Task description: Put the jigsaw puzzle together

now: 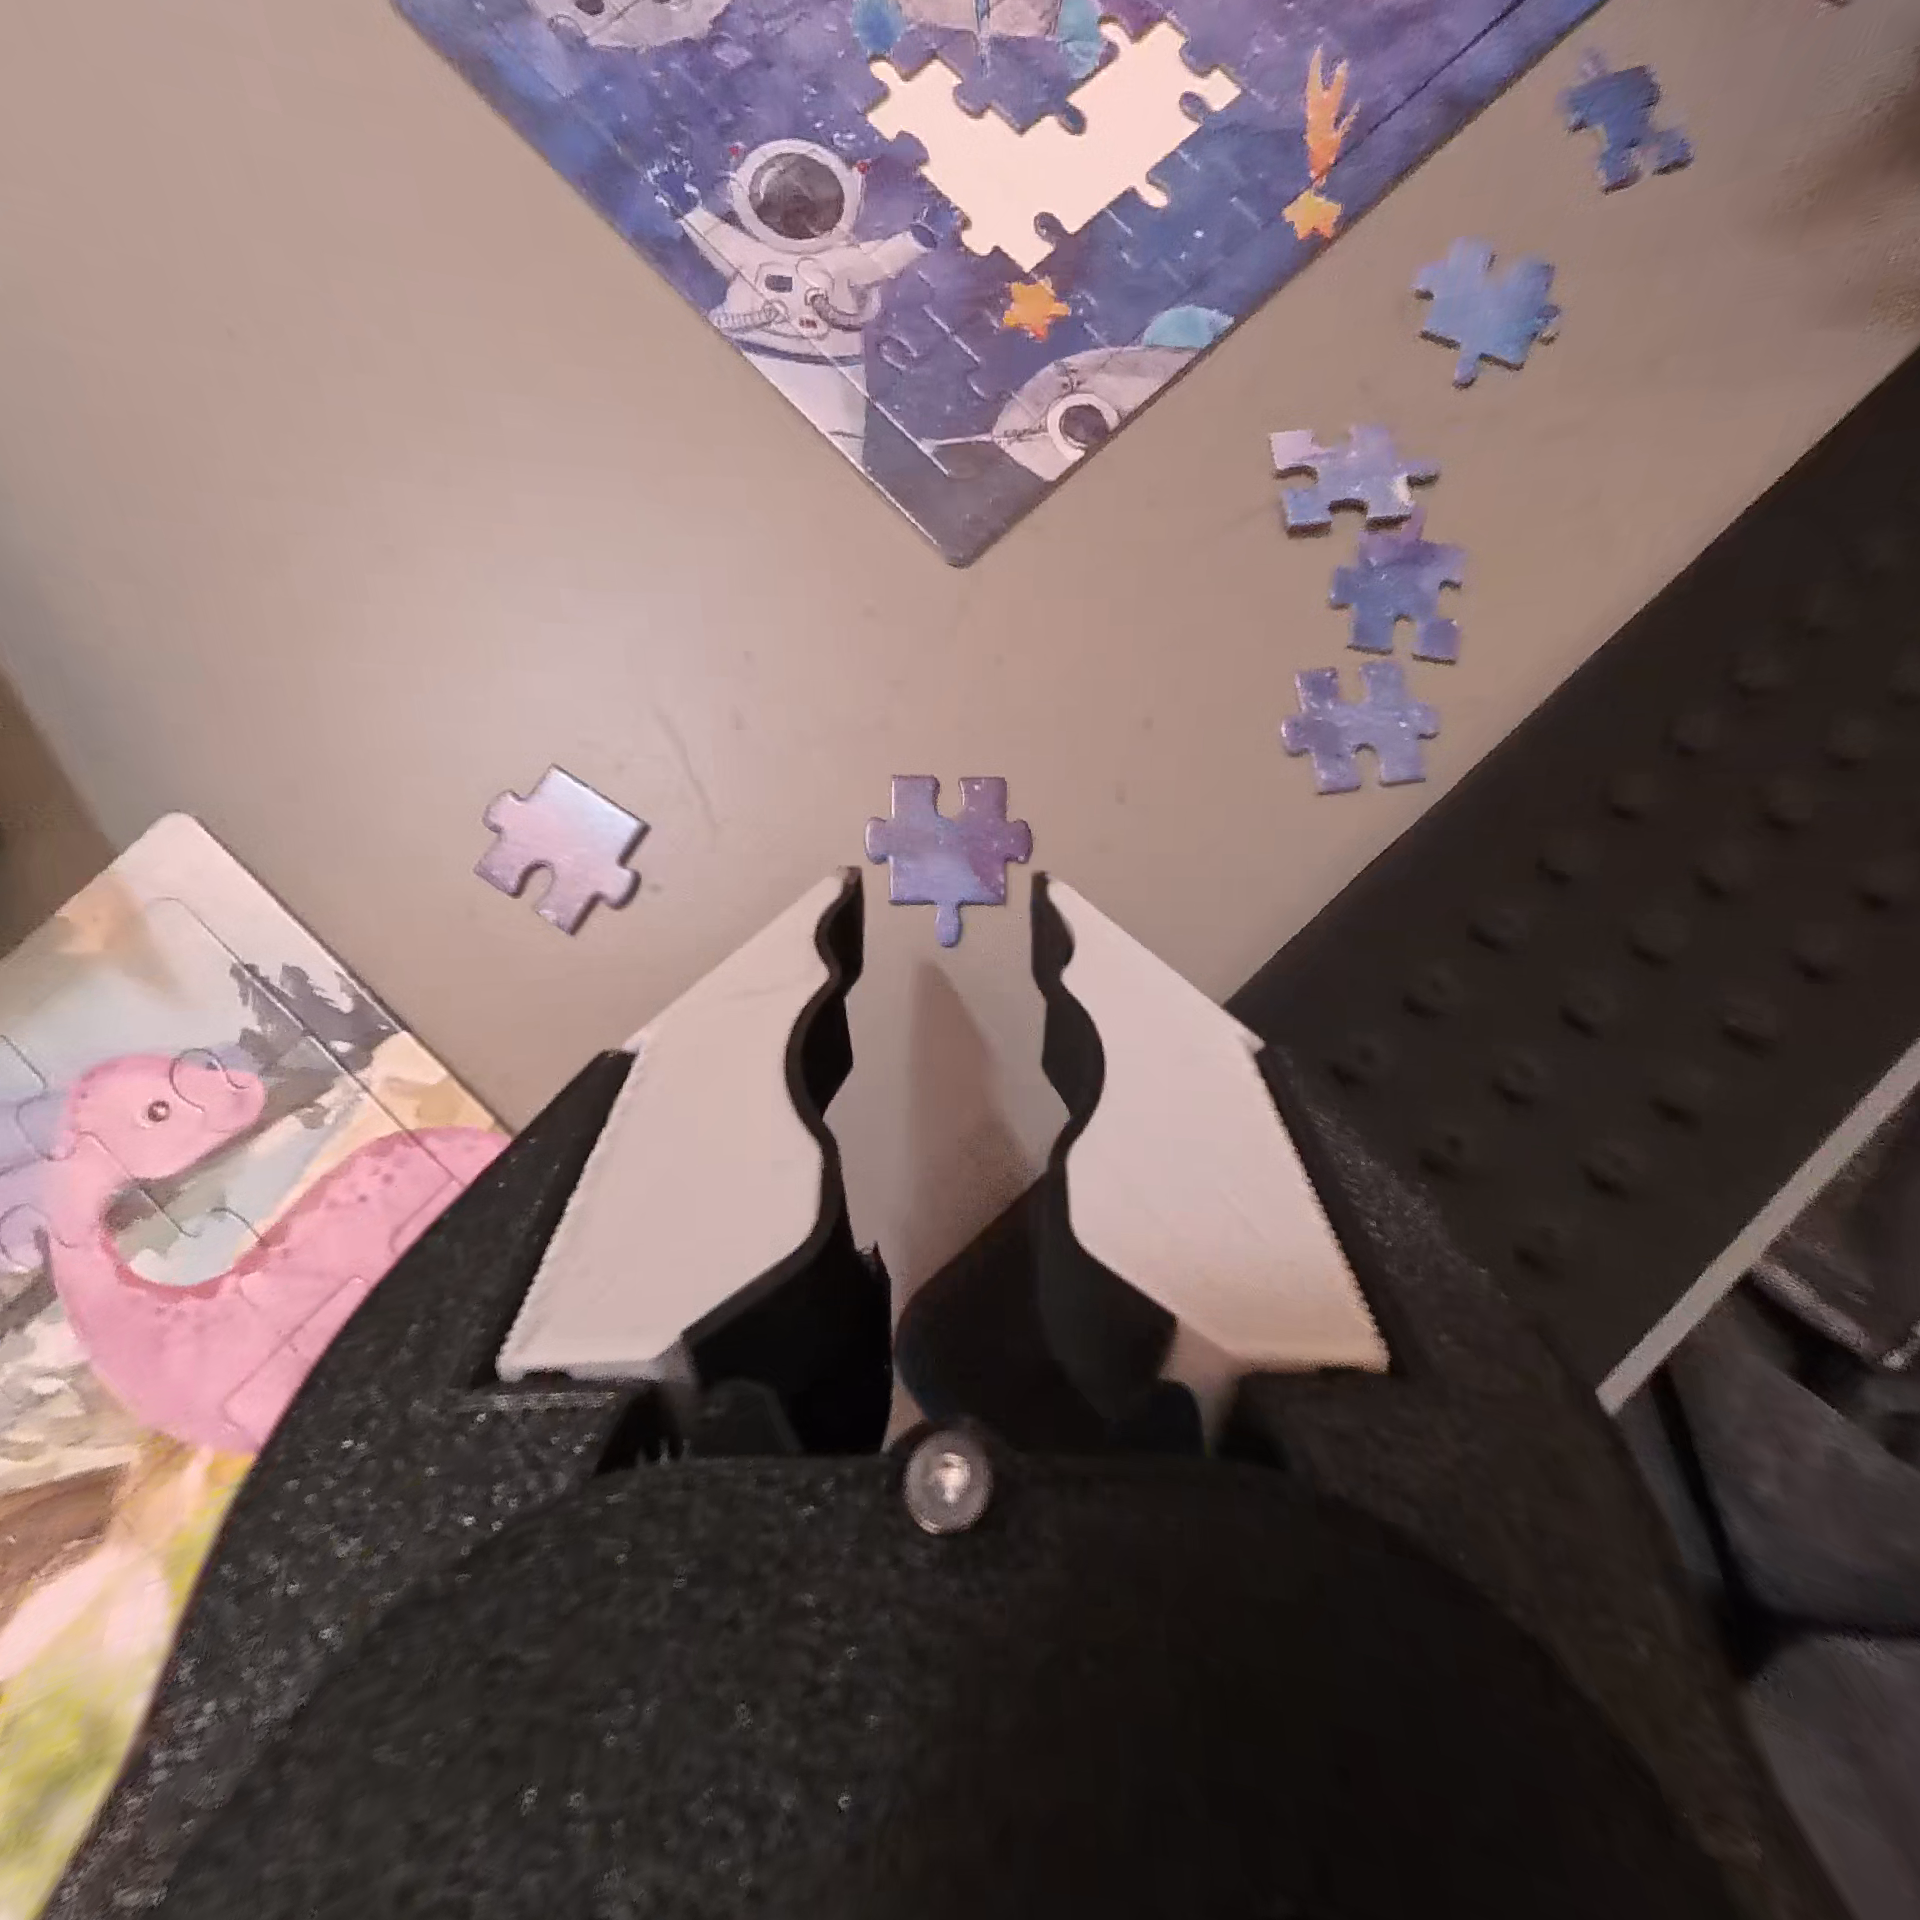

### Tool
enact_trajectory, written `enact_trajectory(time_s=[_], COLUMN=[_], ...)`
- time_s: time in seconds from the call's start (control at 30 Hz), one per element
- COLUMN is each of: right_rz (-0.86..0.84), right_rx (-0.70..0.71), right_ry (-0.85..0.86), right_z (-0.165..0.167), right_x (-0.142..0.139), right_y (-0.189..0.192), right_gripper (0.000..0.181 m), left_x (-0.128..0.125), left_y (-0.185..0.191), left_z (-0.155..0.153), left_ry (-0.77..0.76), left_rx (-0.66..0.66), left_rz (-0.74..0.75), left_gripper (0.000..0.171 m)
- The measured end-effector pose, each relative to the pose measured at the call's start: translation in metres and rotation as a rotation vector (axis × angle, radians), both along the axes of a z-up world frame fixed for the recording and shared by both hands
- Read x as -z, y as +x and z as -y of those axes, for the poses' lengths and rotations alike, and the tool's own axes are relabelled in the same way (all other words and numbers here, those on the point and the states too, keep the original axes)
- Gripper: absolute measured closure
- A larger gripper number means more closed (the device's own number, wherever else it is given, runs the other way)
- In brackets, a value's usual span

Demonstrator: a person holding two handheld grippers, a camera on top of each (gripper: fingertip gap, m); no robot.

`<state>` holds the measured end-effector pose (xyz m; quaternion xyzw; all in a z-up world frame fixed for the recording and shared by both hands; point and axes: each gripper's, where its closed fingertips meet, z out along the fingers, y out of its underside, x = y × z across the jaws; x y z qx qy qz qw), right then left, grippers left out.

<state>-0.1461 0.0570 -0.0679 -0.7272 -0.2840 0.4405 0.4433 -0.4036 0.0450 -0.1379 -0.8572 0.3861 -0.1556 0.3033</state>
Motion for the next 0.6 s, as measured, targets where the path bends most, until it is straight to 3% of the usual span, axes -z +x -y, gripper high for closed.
enact_trajectory(time_s=[0.07, 0.23, 0.4, 0.47, 0.6], right_rz=[0.030, 0.125, 0.174, 0.259, 0.302], right_rx=[0.049, 0.156, 0.287, 0.395, 0.398], right_ry=[0.075, 0.074, 0.129, 0.122, 0.074], right_z=[-0.010, -0.027, -0.043, -0.055, -0.058], right_x=[-0.001, 0.013, 0.010, 0.020, 0.032], right_y=[0.005, 0.021, 0.039, 0.058, 0.063], right_gripper=[0.165, 0.166, 0.174, 0.174, 0.164], left_x=[0.010, 0.016, 0.016, 0.012, 0.022], left_y=[0.002, 0.005, -0.033, -0.029, -0.044], left_z=[0.004, -0.002, -0.041, -0.042, -0.048], left_ry=[0.011, 0.030, 0.059, 0.028, 0.064], left_rx=[0.008, -0.022, -0.331, -0.358, -0.414], left_rz=[-0.022, -0.015, -0.001, 0.082, -0.035], left_gripper=[0.136, 0.134, 0.135, 0.135, 0.135])
